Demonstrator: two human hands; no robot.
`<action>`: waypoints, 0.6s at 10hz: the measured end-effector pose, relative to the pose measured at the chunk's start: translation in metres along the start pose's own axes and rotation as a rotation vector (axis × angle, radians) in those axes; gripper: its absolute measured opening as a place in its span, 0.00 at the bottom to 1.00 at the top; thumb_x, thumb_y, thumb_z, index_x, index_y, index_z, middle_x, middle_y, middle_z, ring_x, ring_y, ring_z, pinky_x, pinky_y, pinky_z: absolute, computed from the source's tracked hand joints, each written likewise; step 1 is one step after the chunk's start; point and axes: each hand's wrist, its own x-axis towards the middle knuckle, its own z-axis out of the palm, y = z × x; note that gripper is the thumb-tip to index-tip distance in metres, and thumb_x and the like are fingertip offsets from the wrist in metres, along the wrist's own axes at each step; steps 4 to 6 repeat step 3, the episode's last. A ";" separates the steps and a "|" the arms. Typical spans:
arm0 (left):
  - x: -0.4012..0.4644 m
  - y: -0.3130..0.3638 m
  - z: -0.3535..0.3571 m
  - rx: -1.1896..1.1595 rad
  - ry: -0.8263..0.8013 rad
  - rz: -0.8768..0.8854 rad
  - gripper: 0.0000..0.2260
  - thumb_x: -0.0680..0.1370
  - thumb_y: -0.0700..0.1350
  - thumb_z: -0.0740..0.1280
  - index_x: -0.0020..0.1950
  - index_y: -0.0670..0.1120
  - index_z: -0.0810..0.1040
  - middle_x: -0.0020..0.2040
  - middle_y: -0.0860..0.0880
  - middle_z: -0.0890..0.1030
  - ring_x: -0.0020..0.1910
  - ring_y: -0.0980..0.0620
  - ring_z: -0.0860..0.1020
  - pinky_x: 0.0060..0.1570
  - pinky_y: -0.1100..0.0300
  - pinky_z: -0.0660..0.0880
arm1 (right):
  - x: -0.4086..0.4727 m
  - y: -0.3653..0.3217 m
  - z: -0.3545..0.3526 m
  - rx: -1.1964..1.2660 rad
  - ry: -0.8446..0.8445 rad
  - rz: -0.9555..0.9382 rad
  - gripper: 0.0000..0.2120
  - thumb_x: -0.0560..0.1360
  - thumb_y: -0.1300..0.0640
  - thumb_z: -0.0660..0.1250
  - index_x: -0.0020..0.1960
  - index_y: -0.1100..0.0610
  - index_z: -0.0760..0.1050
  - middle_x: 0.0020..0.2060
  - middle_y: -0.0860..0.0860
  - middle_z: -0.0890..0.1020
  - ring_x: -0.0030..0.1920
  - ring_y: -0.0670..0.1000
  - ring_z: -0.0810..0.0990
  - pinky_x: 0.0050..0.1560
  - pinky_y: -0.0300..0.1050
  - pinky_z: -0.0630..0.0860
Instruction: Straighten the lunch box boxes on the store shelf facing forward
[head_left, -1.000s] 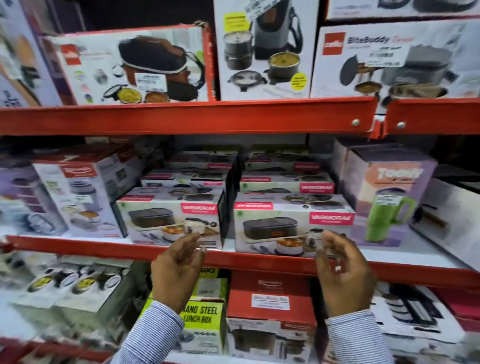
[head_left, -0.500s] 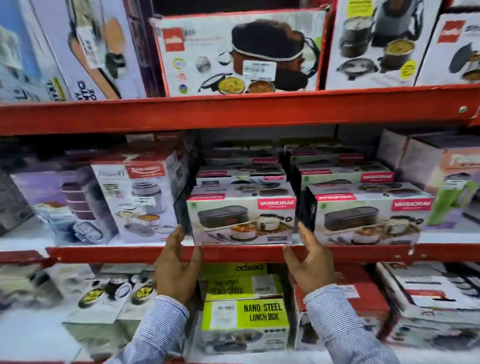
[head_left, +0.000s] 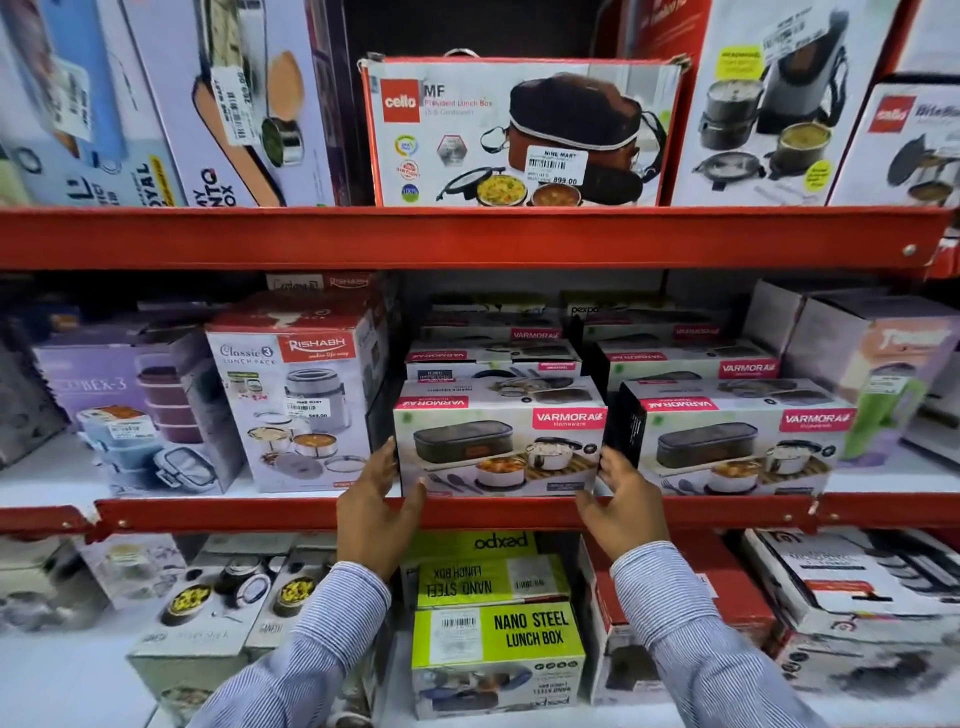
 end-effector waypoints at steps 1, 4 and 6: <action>-0.003 -0.001 0.000 -0.008 0.004 -0.008 0.27 0.74 0.49 0.72 0.73 0.50 0.71 0.65 0.47 0.82 0.62 0.49 0.81 0.64 0.46 0.77 | -0.006 0.004 -0.003 -0.011 -0.007 -0.008 0.32 0.70 0.58 0.70 0.72 0.57 0.65 0.65 0.55 0.78 0.61 0.52 0.79 0.61 0.46 0.76; -0.011 -0.001 -0.003 0.051 0.067 0.038 0.27 0.74 0.50 0.73 0.72 0.48 0.72 0.64 0.44 0.83 0.61 0.46 0.82 0.62 0.46 0.78 | -0.013 0.008 -0.007 0.040 0.011 -0.017 0.34 0.69 0.58 0.71 0.72 0.56 0.64 0.66 0.55 0.77 0.63 0.53 0.78 0.64 0.49 0.75; -0.011 -0.001 -0.003 0.051 0.067 0.038 0.27 0.74 0.50 0.73 0.72 0.48 0.72 0.64 0.44 0.83 0.61 0.46 0.82 0.62 0.46 0.78 | -0.013 0.008 -0.007 0.040 0.011 -0.017 0.34 0.69 0.58 0.71 0.72 0.56 0.64 0.66 0.55 0.77 0.63 0.53 0.78 0.64 0.49 0.75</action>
